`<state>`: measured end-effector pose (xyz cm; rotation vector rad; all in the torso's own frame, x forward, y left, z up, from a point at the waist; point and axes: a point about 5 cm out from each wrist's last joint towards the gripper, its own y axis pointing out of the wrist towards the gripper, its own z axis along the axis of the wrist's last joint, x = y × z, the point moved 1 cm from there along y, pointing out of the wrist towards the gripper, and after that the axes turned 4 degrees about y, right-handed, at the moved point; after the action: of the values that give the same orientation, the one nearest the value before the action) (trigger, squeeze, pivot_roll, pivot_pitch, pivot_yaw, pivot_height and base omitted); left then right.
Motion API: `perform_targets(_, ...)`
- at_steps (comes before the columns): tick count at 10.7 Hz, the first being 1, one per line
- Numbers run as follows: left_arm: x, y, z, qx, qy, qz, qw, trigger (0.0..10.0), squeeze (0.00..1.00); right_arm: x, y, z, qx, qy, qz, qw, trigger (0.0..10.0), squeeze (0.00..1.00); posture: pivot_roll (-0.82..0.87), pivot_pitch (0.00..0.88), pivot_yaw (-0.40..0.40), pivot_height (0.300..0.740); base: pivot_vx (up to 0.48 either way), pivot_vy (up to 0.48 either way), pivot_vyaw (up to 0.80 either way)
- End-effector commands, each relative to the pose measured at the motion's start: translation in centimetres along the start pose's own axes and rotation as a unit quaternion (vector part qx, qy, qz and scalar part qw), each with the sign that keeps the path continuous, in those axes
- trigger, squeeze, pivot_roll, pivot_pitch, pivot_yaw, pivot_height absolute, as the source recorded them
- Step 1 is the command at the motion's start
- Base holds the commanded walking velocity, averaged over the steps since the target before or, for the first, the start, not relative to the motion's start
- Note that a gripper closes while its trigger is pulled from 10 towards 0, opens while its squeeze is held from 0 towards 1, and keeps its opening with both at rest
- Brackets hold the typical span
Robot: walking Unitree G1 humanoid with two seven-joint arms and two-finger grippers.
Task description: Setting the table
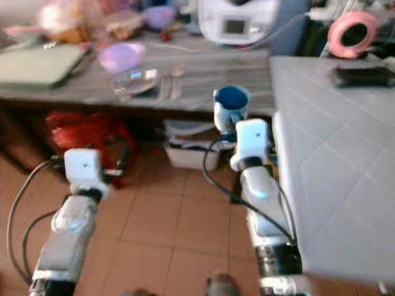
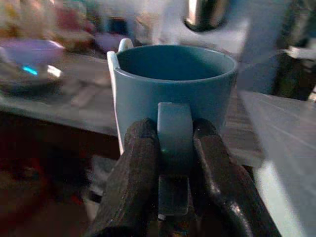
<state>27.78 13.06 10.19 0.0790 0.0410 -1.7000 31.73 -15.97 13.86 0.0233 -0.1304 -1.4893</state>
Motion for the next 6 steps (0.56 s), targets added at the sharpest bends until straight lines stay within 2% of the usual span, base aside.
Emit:
perform_targets(1,-1.14,-0.10,0.09,0.003,0.020,0.012,1.000,10.0,0.00,-0.83,0.36,1.41,0.030,0.010,0.012,0.999,10.0,0.00,-0.02,0.027,0.049,0.740,0.401,0.262,0.00)
perform_targets(5,-0.86,0.01,0.13,0.003,0.007,0.008,1.000,10.0,0.00,-0.67,0.50,1.68,0.038,0.008,0.016,0.999,10.0,0.00,-0.03,0.033,0.055,0.740,0.430,0.000,0.00)
perform_targets(6,-0.85,0.01,0.18,0.005,0.004,0.007,1.000,10.0,0.00,-0.82,0.48,1.74,0.040,0.008,0.021,0.999,10.0,0.00,-0.03,0.035,0.055,0.740,0.416,0.240,0.00)
